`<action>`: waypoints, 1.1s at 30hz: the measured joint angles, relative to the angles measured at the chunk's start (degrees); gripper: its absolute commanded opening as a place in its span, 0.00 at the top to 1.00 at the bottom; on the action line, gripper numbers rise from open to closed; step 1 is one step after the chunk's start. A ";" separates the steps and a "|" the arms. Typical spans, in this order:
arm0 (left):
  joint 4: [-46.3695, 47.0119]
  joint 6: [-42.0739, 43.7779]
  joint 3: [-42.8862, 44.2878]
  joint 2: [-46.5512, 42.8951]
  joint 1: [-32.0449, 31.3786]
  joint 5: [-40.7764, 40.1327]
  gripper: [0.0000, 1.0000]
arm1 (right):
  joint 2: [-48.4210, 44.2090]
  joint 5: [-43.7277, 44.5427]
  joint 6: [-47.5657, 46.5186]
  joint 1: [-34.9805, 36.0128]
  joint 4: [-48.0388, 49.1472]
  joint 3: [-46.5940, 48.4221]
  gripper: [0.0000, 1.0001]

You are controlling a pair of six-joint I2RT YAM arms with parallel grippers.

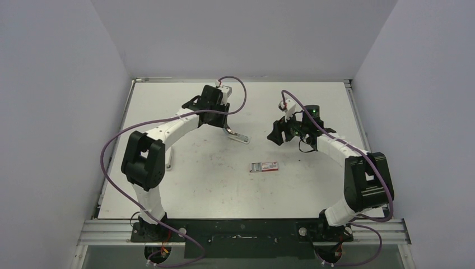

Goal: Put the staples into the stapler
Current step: Place the stapler at the center of the board.

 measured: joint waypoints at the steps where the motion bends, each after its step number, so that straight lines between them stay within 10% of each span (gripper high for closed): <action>1: -0.17 -0.02 0.02 0.26 0.02 0.02 0.84 | 0.00 0.00 -0.02 0.00 -0.07 0.00 0.35; 23: -1.90 -2.91 2.38 2.45 2.95 5.64 0.16 | 0.00 0.11 -0.20 -0.37 -0.70 -0.22 0.35; 33: -5.07 5.27 -4.52 -11.93 7.28 6.56 0.09 | -0.24 1.40 -1.95 -0.76 -1.25 -0.22 0.35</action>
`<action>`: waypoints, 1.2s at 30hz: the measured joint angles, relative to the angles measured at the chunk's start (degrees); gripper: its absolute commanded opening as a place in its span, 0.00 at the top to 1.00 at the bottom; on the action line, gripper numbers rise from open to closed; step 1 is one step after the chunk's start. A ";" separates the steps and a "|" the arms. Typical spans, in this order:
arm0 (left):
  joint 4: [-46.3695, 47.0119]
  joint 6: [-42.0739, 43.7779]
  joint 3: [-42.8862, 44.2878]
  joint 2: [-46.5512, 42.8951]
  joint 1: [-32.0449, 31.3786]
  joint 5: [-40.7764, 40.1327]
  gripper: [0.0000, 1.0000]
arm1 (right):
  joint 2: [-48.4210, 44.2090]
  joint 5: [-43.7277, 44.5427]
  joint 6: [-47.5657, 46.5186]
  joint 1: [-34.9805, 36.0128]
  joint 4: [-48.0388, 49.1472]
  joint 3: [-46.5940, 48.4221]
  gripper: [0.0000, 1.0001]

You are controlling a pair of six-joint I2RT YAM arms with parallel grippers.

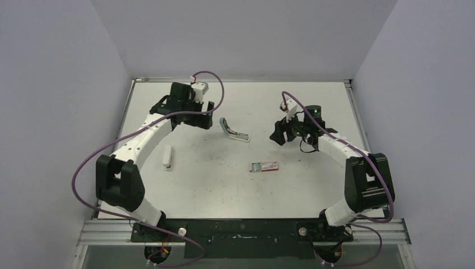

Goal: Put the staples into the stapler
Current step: Place the stapler at the center of the board, then pick up the stapler from the center of the board.

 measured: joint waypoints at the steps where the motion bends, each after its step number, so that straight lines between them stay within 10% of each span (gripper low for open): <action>1: -1.03 1.64 -1.77 -2.54 1.33 -0.96 0.09 | -0.20 0.17 -0.24 0.00 -0.09 0.00 0.35; 13: -16.17 15.39 -18.32 -9.16 15.08 -7.78 0.05 | -0.57 0.13 -0.68 -0.26 -0.22 0.00 0.35; 28: -15.93 21.57 -21.53 -1.99 15.23 -8.26 0.76 | -1.40 0.07 -0.66 -0.68 -0.44 -0.22 0.35; 36: -15.34 30.73 -20.20 -1.66 9.73 -4.04 0.86 | -4.02 -0.24 -3.78 -1.68 -5.35 -0.22 0.35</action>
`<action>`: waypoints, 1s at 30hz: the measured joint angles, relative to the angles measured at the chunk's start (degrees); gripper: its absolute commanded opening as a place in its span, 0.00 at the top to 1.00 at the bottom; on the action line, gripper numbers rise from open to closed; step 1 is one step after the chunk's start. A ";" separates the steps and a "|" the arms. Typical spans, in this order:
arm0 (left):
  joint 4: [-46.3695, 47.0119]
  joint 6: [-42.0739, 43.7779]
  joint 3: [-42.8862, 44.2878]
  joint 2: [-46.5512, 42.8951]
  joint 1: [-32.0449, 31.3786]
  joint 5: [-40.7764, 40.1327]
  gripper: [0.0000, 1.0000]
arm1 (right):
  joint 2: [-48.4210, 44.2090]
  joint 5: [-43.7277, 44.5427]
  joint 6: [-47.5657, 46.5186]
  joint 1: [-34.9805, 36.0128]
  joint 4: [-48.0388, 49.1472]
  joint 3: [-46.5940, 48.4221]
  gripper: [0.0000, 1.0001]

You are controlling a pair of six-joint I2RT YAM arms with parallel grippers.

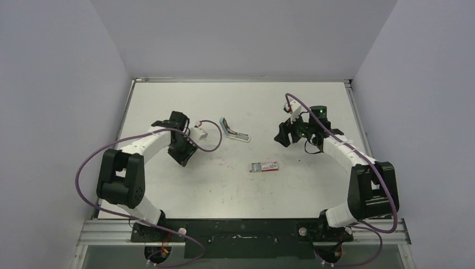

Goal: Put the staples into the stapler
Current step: Pick up the stapler from the center of the board, then place the stapler at the center of the board.

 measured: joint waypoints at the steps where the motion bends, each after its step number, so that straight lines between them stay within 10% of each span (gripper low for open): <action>1: 0.20 1.29 -0.37 -0.61 -2.23 0.50 0.86 | -0.44 -0.15 -0.50 -0.02 -0.57 0.00 0.35; 8: 0.20 8.00 0.13 -2.67 -21.59 3.52 0.75 | -3.91 -1.38 -3.78 -0.44 -3.98 -0.22 0.34; 16: -0.55 10.51 7.74 5.97 -29.86 2.95 0.43 | -5.18 -1.57 -5.18 -1.20 -6.38 -1.68 0.34; 25: -0.35 10.60 6.95 3.63 -28.68 4.52 0.06 | -4.72 -1.20 -7.58 4.00 -7.50 -1.75 0.23; 30: 1.14 9.88 1.60 -9.22 -19.39 9.77 0.03 | -0.39 -1.01 -10.08 10.75 -8.11 1.79 0.18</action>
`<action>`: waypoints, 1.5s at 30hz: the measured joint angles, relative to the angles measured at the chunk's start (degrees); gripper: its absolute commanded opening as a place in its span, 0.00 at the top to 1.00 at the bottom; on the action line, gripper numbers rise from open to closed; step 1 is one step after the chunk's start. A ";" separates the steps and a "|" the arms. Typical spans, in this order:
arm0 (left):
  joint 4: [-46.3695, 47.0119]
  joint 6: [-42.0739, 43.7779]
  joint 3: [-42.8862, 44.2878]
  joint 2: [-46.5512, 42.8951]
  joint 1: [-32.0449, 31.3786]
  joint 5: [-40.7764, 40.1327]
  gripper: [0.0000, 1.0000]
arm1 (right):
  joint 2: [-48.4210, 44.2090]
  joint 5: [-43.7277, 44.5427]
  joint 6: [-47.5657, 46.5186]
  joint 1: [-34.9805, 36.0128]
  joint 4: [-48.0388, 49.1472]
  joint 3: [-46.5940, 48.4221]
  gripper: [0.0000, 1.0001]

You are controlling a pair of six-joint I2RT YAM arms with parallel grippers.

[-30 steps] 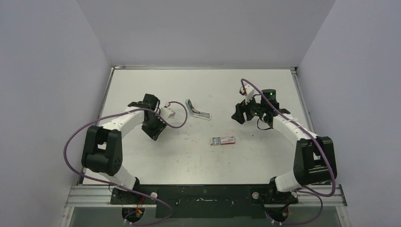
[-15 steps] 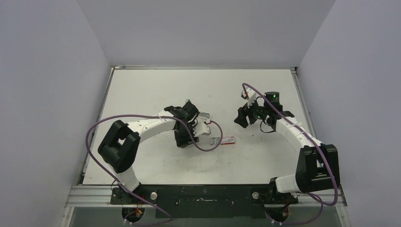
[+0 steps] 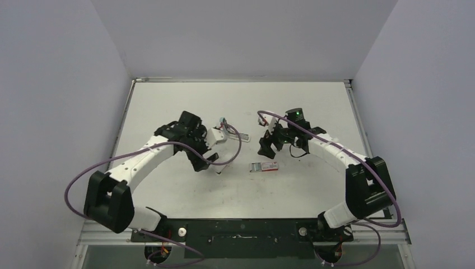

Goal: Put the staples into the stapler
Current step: Place the stapler at the center of the board, then pick up the stapler from the center of the board.

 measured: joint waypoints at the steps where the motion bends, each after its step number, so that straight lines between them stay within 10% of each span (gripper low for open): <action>1: 0.68 -0.35 -1.07 -2.67 2.51 1.20 0.03 | 1.09 0.07 -0.57 1.66 0.02 1.05 0.17; 11: 3.80 -6.05 -7.93 -12.68 23.67 10.19 0.03 | 19.80 4.04 -16.83 22.34 -12.11 24.22 0.11; 21: 3.52 -11.39 -5.38 -9.16 38.86 17.90 0.03 | 34.47 6.27 -31.28 28.44 -29.53 40.24 0.16; 27: 3.23 -11.34 -4.98 -8.90 39.41 20.13 0.03 | 38.53 7.67 -33.68 30.01 -32.17 41.90 0.55; 36: 2.38 -13.16 -2.08 -2.47 37.66 25.05 0.07 | 37.31 8.41 -28.76 30.67 -29.40 40.30 0.86; 45: 10.91 -25.40 -1.60 -0.37 23.15 35.19 0.07 | 19.93 3.17 -12.96 21.90 -20.46 29.16 0.95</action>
